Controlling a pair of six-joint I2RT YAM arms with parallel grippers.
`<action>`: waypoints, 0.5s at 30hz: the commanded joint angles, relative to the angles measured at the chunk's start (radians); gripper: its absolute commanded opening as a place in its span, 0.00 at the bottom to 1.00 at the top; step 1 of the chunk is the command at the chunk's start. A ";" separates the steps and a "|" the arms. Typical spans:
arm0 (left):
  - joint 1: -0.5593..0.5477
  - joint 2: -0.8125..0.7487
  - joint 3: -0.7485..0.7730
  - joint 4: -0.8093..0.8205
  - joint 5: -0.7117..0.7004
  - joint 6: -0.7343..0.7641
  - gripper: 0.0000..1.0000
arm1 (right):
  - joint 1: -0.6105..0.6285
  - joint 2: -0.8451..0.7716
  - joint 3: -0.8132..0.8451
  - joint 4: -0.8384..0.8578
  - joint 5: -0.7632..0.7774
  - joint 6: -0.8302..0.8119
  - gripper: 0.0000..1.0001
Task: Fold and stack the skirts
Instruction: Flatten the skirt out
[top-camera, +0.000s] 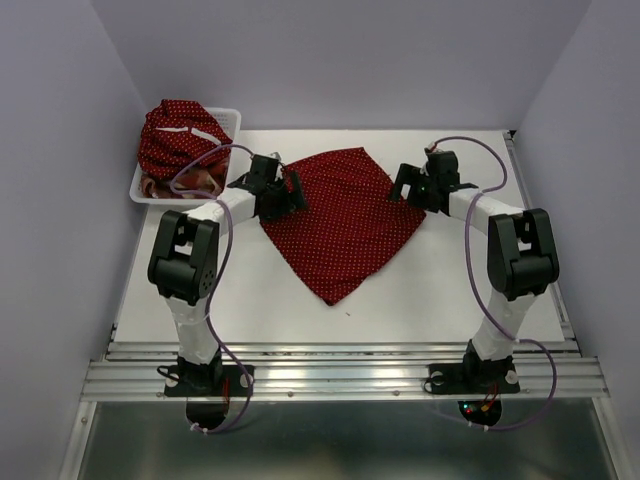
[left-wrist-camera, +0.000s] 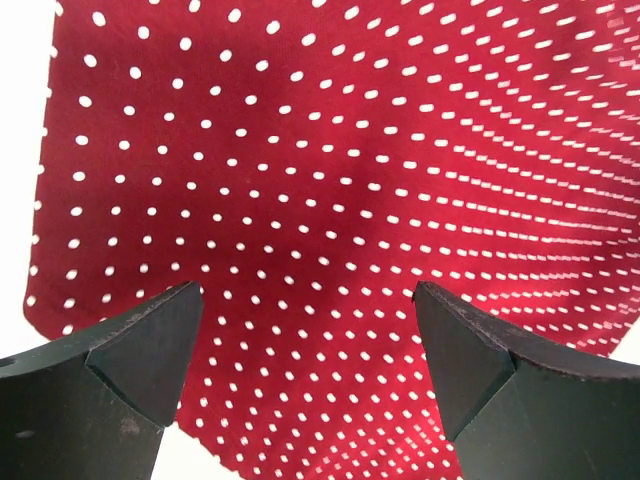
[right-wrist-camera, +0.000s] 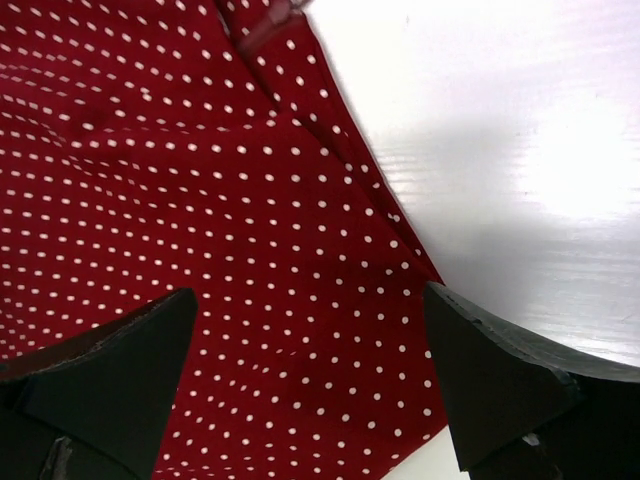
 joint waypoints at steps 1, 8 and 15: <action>-0.003 0.043 0.042 0.025 0.010 -0.001 0.99 | 0.008 0.021 -0.018 0.015 0.000 -0.026 1.00; -0.003 0.189 0.177 -0.024 0.022 0.018 0.99 | 0.044 -0.032 -0.184 0.033 0.018 0.001 1.00; -0.003 0.326 0.375 -0.079 0.010 0.081 0.99 | 0.195 -0.157 -0.354 0.004 -0.020 0.050 1.00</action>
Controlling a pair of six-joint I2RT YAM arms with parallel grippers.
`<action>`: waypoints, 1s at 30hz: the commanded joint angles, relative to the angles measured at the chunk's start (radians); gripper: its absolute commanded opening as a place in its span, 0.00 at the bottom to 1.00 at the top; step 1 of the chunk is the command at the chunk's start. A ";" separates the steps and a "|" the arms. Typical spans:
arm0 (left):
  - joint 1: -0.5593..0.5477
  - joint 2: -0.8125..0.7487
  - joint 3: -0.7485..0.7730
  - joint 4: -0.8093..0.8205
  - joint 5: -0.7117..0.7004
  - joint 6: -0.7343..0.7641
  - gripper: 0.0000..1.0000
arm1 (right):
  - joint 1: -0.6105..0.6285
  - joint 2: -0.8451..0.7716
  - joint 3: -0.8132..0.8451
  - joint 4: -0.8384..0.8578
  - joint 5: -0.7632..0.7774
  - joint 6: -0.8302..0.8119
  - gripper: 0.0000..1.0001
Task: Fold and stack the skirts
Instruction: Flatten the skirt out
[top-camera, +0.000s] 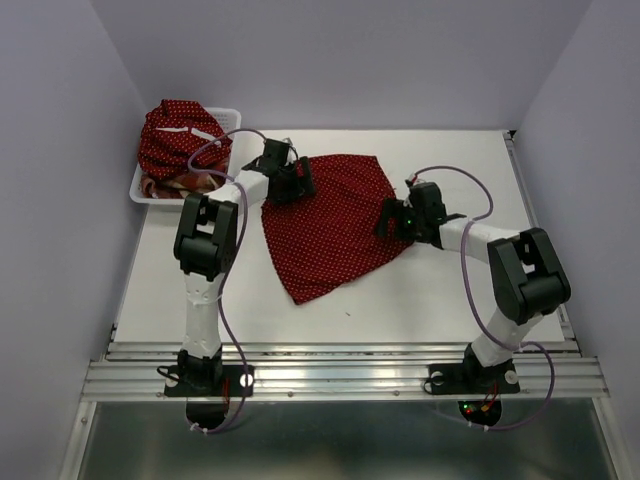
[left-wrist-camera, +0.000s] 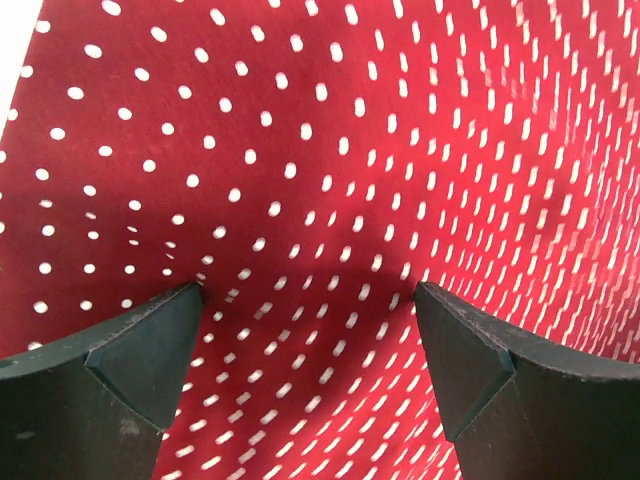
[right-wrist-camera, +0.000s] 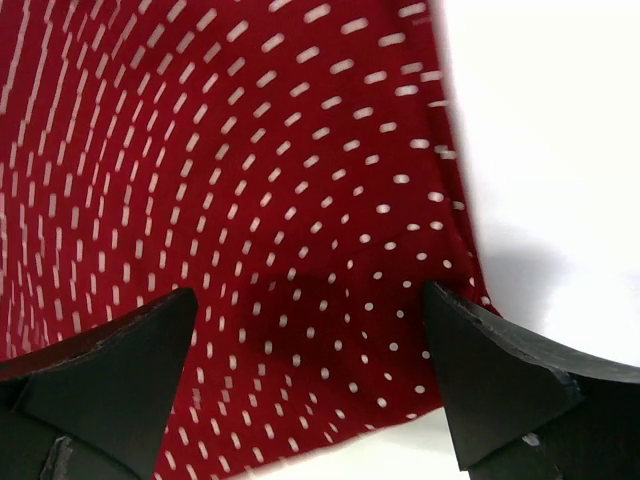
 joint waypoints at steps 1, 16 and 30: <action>-0.003 0.082 0.135 -0.062 0.005 0.080 0.99 | 0.116 -0.065 -0.090 -0.114 -0.054 0.051 1.00; -0.044 0.004 0.320 -0.080 -0.038 0.194 0.99 | 0.217 -0.337 0.066 -0.231 0.109 0.033 1.00; -0.360 -0.495 -0.279 -0.030 -0.165 0.267 0.99 | -0.168 0.014 0.403 -0.327 0.063 0.045 1.00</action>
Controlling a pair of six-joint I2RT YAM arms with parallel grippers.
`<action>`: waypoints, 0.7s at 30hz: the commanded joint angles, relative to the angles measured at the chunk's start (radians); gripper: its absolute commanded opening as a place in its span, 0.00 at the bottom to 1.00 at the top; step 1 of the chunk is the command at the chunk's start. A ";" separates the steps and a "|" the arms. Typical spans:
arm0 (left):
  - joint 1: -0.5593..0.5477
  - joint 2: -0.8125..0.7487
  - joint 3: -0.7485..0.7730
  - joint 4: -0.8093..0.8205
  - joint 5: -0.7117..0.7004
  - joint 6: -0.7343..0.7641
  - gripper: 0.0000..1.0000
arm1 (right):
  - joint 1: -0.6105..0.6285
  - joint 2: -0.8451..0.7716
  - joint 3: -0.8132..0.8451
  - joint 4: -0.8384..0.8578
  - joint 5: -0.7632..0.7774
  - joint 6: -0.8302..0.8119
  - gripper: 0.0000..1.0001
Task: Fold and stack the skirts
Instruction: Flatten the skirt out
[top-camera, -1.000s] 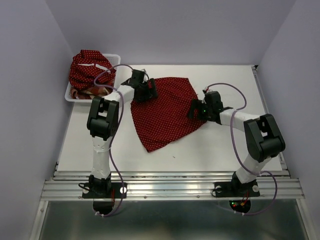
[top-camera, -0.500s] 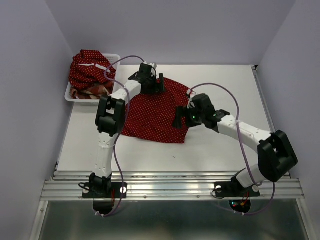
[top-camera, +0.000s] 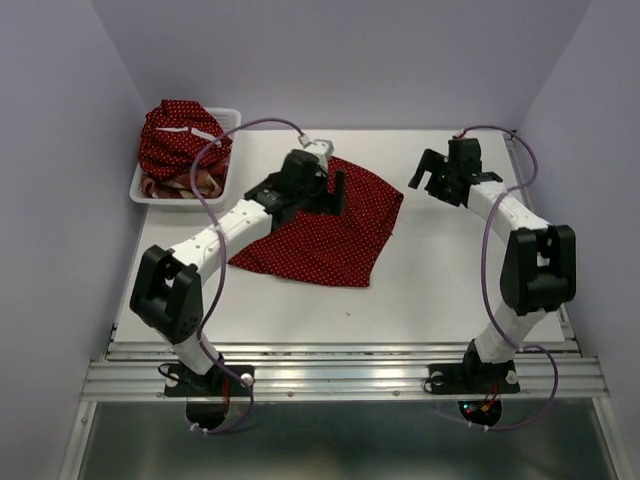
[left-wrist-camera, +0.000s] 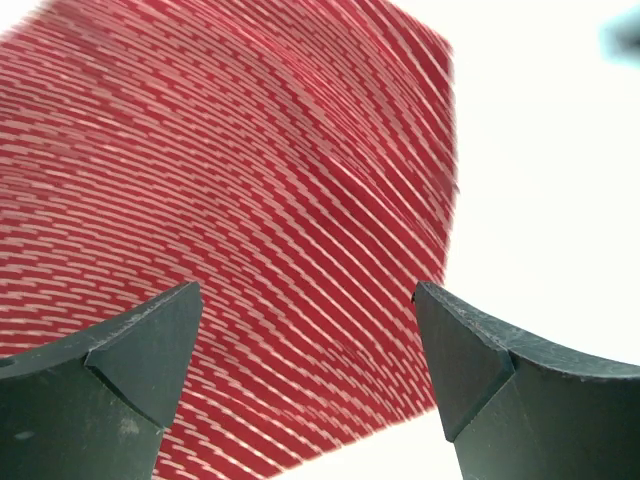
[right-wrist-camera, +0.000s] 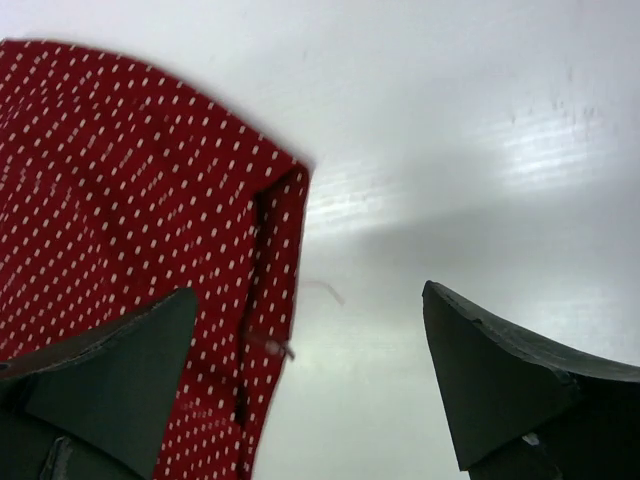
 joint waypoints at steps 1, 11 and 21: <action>-0.232 -0.026 -0.111 0.011 0.000 0.097 0.99 | -0.021 0.128 0.161 -0.070 -0.017 -0.028 1.00; -0.438 0.101 -0.095 0.031 0.097 0.166 0.99 | -0.021 0.327 0.361 -0.079 -0.071 -0.083 1.00; -0.480 0.196 -0.087 0.010 0.112 0.206 0.89 | -0.021 0.372 0.373 -0.088 -0.094 -0.088 1.00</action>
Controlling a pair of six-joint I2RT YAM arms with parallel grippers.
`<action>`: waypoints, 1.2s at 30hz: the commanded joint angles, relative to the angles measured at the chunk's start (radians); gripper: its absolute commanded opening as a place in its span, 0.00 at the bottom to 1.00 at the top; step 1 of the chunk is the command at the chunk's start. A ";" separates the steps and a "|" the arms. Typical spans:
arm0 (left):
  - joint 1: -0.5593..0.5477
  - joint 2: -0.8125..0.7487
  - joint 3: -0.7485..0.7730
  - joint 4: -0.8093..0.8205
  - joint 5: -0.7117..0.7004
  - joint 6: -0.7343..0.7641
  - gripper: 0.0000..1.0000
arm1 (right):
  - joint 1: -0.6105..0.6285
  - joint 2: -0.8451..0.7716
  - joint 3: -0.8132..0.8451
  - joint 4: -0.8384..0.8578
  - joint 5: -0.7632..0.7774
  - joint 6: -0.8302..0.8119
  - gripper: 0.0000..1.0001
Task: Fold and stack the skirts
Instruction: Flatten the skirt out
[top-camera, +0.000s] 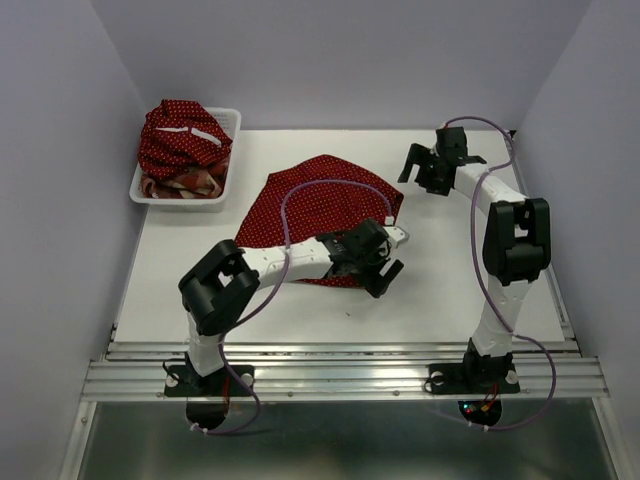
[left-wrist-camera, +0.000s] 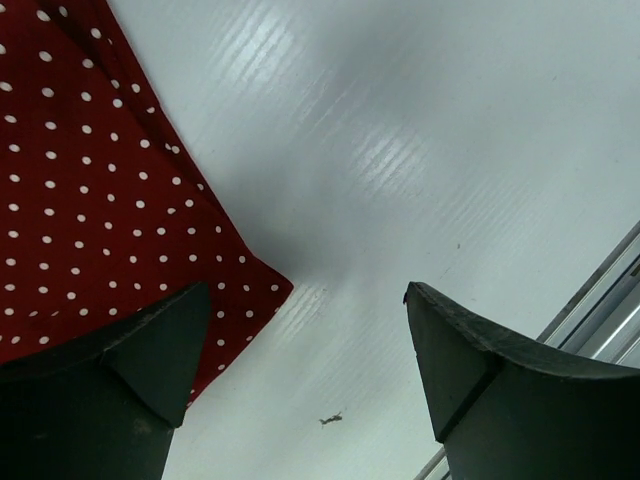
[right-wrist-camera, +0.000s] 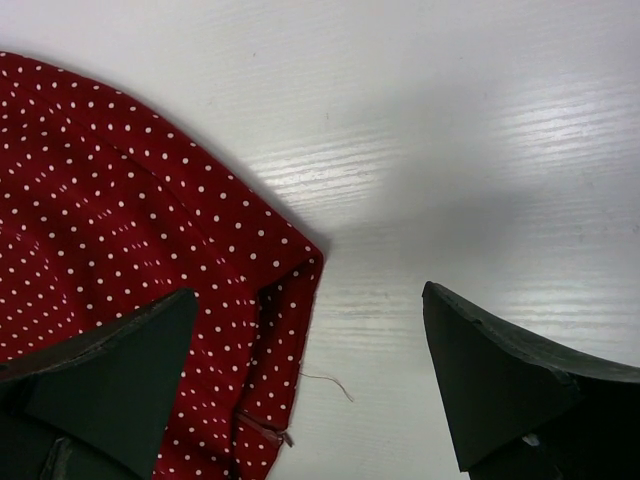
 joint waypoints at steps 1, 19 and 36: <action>-0.018 0.021 0.042 -0.003 0.042 0.045 0.86 | 0.003 0.027 0.046 -0.007 -0.013 -0.015 1.00; -0.027 0.103 -0.028 -0.008 -0.189 0.036 0.00 | 0.003 0.039 0.043 -0.010 -0.060 -0.040 1.00; -0.015 -0.017 -0.027 0.015 -0.156 0.025 0.00 | 0.056 0.150 0.092 -0.024 0.039 -0.121 1.00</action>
